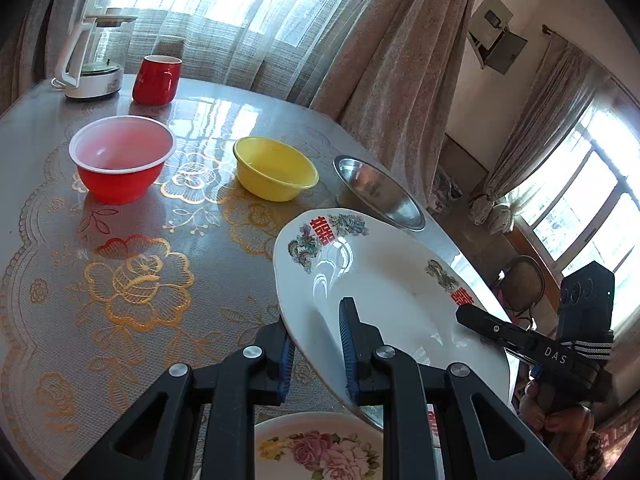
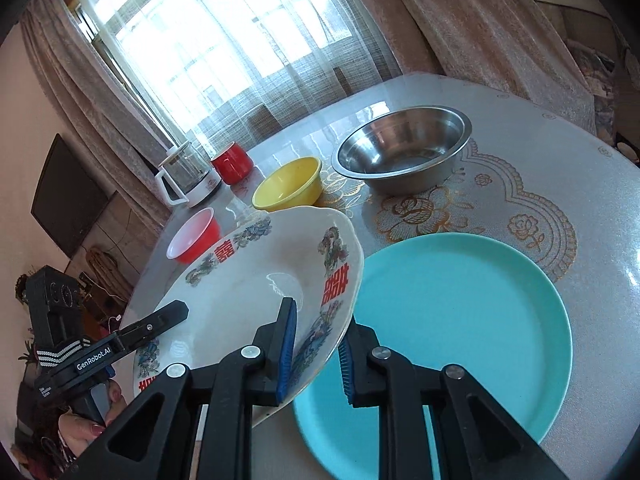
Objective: Organize plates and bowls
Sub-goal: 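Lift the red-character plate and carry it over the teal plate, then lower the red-character plate onto the teal plate and open both grippers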
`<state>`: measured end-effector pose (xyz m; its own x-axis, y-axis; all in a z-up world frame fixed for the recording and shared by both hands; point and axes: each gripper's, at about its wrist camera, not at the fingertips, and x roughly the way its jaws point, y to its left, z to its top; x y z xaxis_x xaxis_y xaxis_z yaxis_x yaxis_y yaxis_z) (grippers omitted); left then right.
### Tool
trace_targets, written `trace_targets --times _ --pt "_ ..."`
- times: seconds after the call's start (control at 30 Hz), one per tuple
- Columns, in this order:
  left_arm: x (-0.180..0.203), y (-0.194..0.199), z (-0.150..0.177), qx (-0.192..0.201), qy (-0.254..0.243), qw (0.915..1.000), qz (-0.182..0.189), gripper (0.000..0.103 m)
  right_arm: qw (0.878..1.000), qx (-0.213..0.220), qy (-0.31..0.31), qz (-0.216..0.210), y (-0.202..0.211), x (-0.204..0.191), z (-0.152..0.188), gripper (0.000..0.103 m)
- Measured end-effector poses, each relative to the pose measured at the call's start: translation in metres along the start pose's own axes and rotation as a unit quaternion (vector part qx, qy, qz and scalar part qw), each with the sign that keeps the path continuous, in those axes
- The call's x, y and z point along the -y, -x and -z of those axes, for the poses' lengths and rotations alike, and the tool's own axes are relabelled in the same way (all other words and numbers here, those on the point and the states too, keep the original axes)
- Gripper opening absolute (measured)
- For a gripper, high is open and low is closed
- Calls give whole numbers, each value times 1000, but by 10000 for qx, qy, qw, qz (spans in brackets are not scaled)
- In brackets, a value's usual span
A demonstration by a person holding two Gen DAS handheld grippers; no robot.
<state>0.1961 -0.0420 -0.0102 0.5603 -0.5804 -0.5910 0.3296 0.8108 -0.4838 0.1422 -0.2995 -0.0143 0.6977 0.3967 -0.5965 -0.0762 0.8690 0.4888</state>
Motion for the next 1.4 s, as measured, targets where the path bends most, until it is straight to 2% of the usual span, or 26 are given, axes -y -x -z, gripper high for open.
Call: trace_targets --times 0.27,0.37,0.53,0.8,1.0,1.2,1.4 --pt "46 -21 16 -487 -108 9986 147 20 9995 188 -139 218 43 30 14 20" --pt "63 -32 22 -674 -246 9974 54 20 9988 217 -338 262 52 49 23 20" --pt "77 -55 30 -1065 -179 9941 -33 20 9969 288 -570 456 58 76 33 20" --pt "91 -67 37 -1200 -472 9911 -324 22 9960 369 -565 577 49 94 35 20" --pt "91 -73 41 -1299 -447 9896 -435 23 9957 398 -536 641 44 99 34 20" --pt "90 -74 46 -1370 -409 9889 -403 23 9956 276 -514 731 39 103 39 20" --pt "92 -74 47 -1412 -335 9887 -362 24 9944 370 -675 728 43 107 43 23"
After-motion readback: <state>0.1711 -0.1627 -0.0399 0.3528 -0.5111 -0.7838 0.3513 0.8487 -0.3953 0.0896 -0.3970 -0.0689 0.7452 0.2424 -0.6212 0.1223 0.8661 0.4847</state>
